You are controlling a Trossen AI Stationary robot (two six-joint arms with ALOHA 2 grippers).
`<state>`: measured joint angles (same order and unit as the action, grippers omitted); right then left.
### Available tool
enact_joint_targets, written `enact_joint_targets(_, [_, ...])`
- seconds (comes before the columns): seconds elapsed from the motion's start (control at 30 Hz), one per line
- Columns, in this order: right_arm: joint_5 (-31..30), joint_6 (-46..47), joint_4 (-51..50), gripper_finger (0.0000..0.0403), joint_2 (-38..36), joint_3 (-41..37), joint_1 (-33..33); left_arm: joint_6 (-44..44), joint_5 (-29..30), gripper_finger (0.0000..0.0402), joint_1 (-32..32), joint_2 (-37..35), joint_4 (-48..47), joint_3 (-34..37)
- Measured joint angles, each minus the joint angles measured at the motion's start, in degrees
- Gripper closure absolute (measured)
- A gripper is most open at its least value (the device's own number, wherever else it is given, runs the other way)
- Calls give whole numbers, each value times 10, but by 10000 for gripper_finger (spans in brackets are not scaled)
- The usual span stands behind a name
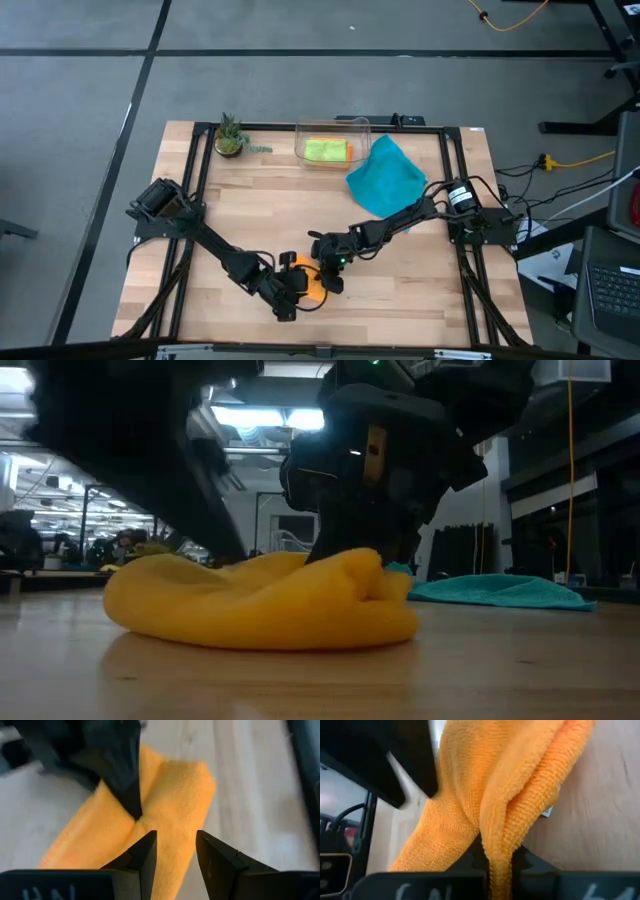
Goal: Fold microfiber towels
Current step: Put the folded orange microfiber cloth into the transparent bin
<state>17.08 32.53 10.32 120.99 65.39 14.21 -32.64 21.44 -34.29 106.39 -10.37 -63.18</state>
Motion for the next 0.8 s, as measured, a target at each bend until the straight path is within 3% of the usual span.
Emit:
enact_joint_targets(0.2, [8, -26, -30, 389, -22, -2, -33, 2, 17, 272, -14, -57, -27, 0])
enact_joint_targets(0.37, [-15, -82, -87, 390, -87, -2, -70, 1, 38, 272, -32, -79, -39, -1])
enact_joint_targets(0.6, [-93, -176, -173, 390, -212, -1, -135, -2, 49, 272, -41, -75, -43, -1])
enact_joint_targets(0.8, [-149, -323, -194, 390, -312, -1, -210, -1, 51, 272, -39, -75, -42, -1])
